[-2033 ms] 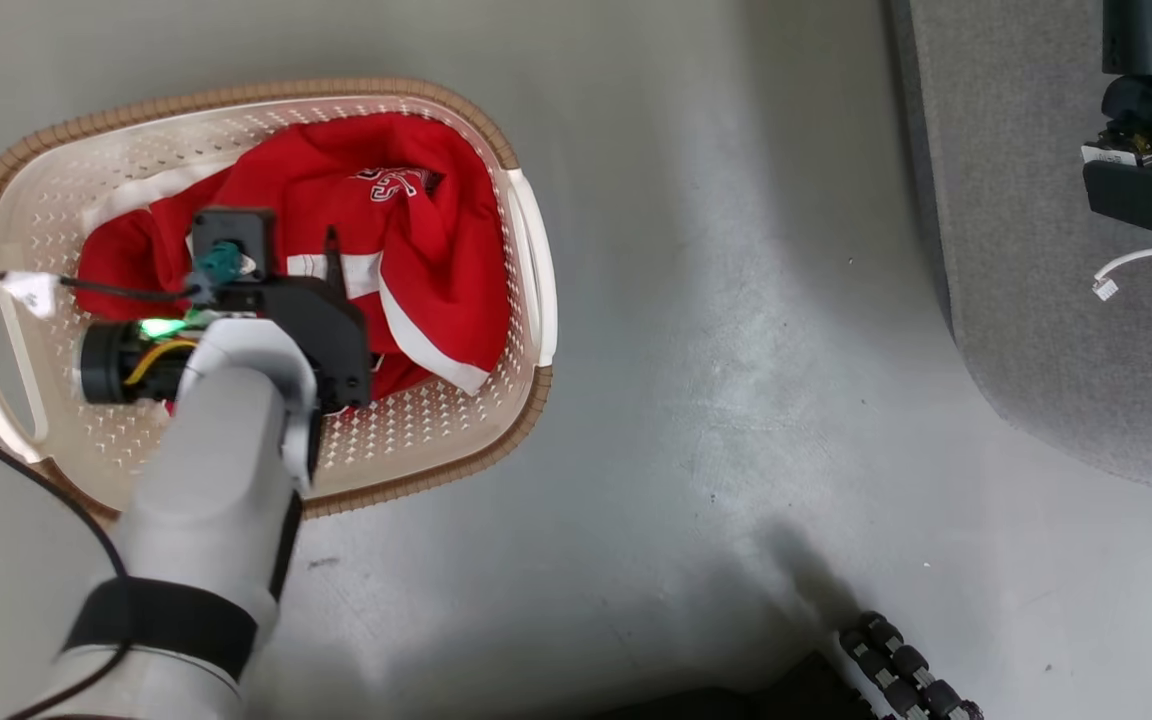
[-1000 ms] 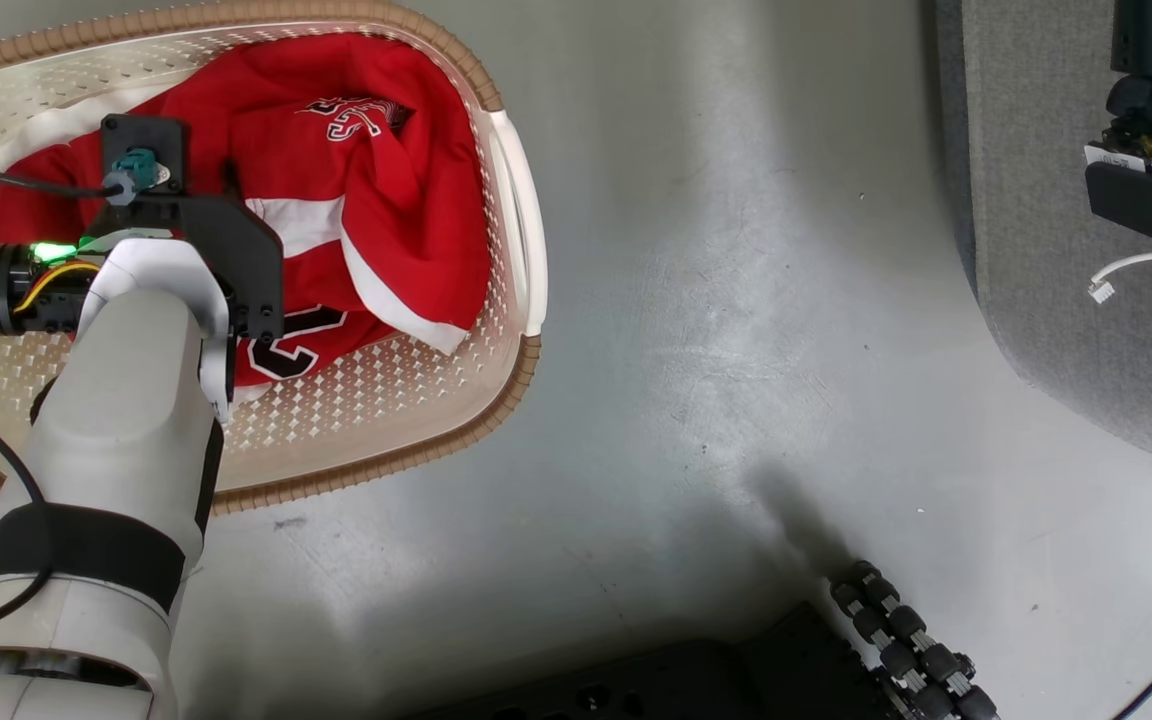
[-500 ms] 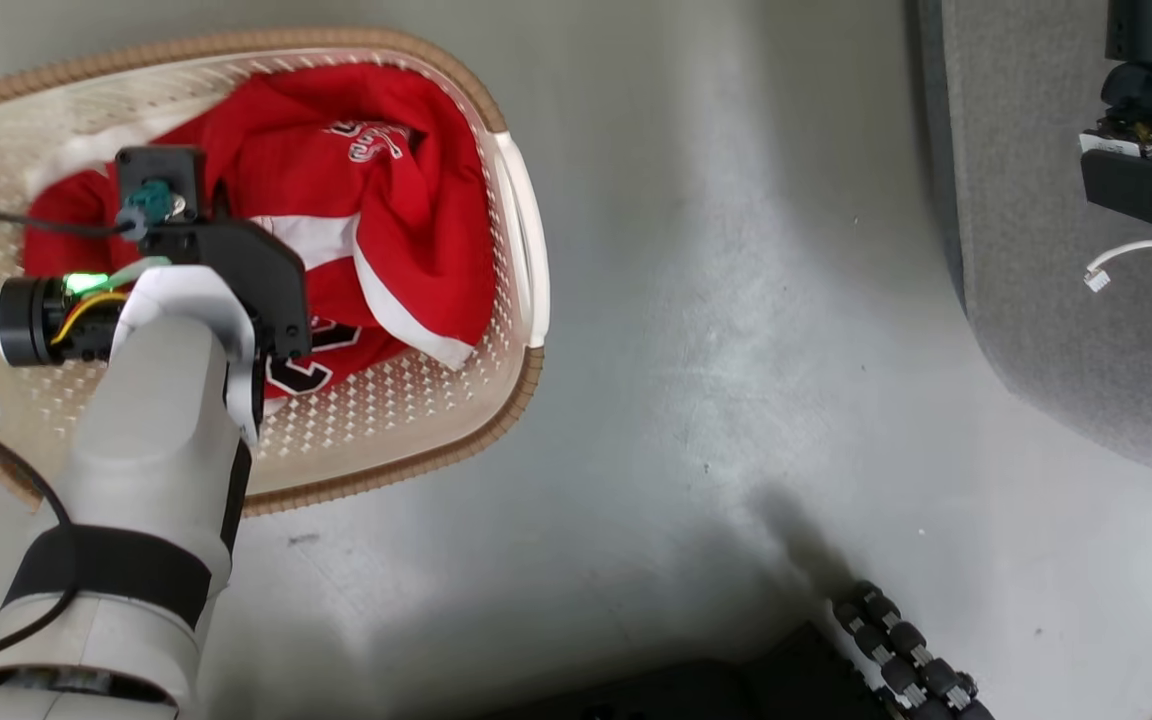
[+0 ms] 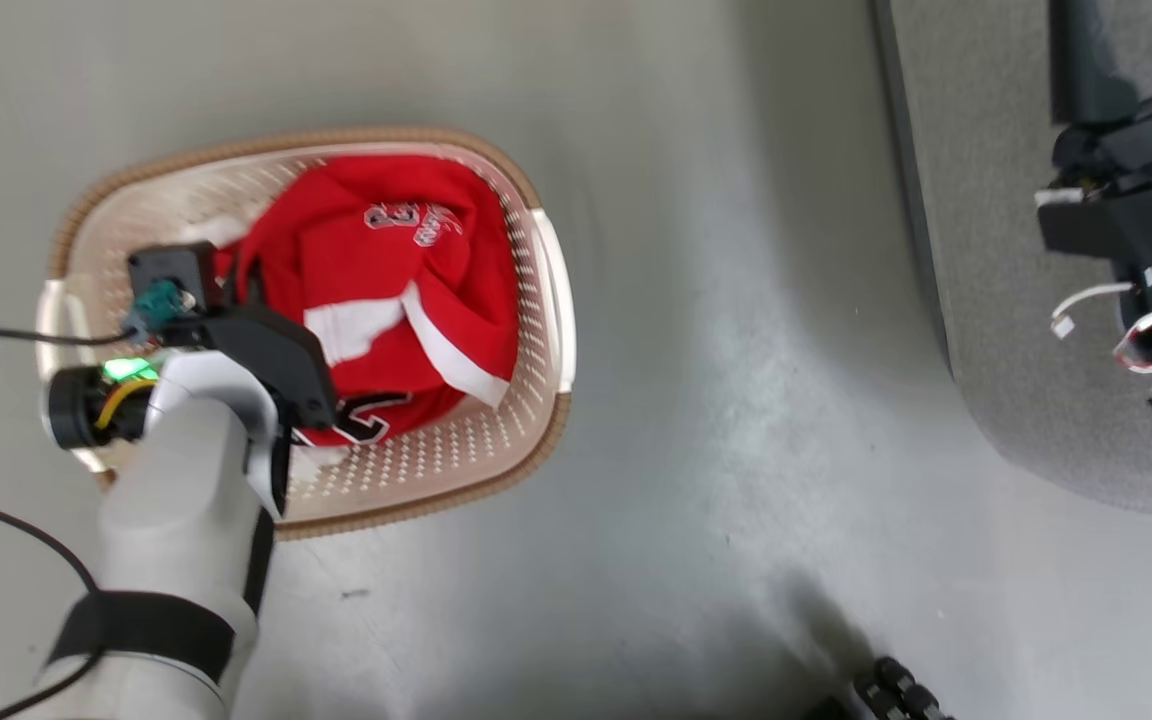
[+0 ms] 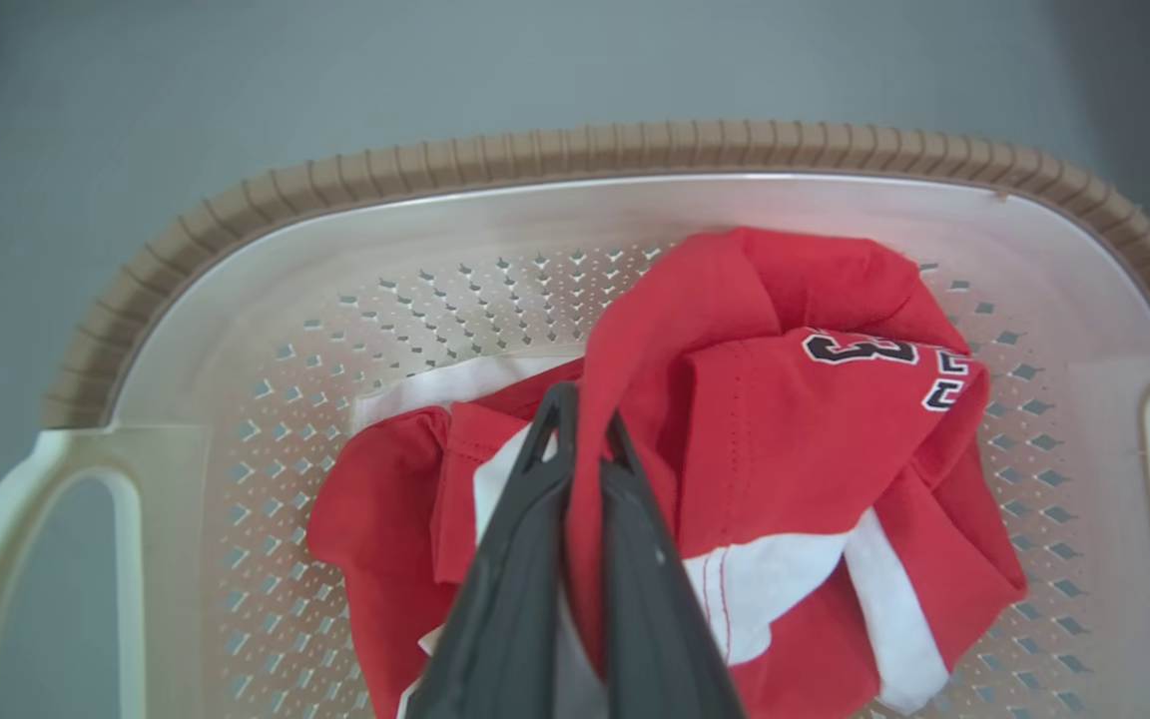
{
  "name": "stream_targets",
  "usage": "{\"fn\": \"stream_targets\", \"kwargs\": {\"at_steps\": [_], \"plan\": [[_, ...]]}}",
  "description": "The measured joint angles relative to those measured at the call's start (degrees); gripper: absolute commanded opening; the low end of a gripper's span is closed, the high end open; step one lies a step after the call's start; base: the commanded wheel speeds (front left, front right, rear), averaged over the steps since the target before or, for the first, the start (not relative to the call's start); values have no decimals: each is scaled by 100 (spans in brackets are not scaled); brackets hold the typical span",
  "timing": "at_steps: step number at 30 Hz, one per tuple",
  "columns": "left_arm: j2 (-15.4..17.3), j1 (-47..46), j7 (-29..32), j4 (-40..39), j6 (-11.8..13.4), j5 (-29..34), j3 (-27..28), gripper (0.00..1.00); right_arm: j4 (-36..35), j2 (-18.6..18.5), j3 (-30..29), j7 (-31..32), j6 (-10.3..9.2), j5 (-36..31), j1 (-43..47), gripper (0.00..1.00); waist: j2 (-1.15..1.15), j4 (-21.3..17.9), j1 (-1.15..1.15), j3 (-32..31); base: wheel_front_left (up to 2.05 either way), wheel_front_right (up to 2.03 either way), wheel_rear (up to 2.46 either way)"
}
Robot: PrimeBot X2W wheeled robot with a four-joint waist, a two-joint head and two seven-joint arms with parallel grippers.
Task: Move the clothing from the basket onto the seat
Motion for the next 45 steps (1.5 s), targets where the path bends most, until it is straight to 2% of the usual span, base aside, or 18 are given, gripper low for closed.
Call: {"fn": "stream_targets", "kwargs": {"at_steps": [9, 19, 34, 45], "plan": [[-175, 318, -116, -20, -193, -146, 20, 0, 435, 55, 64, 1, 74, 10, 270, 100, 0, 235, 0, -725, 0, 0, 0], [-242, 857, -146, -177, -254, -247, 62, 0, 865, 227, 204, 1, 122, 24, 556, 100, 0, 552, -1, -1562, 0, 0, 0], [-252, 1677, -146, -1087, -221, -171, 36, 0, 1330, 455, 342, 2, 172, 81, 1186, 100, -1, 901, -1, -2818, 0, 0, 0], [-248, 2010, -148, -2140, -185, -94, 71, 0, 1528, 569, 495, 2, 180, 122, 1389, 100, -1, 1031, 0, -3407, 0, 0, 0]]}}
